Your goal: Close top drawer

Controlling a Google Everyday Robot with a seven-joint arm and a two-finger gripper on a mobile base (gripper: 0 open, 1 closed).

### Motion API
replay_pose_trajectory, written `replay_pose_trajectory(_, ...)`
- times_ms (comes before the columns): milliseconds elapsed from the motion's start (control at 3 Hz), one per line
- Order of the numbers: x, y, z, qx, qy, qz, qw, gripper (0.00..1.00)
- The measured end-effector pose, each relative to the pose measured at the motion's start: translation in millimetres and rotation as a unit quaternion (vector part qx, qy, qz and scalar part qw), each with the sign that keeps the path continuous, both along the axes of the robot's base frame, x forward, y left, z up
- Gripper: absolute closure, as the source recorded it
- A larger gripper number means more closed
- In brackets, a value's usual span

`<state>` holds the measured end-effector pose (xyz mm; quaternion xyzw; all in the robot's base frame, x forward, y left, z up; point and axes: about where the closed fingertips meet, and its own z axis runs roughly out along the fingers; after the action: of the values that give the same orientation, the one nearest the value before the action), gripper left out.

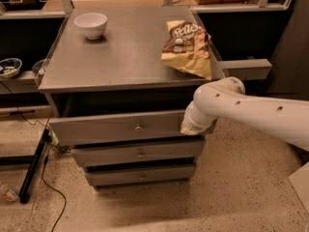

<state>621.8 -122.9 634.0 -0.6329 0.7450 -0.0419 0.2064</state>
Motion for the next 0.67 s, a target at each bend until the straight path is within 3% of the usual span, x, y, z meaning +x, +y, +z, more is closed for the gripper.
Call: replay_pose_trajectory(667, 32.9, 2.2, 7.3, -0.005, -0.030, 0.003, 0.9995, 0.97)
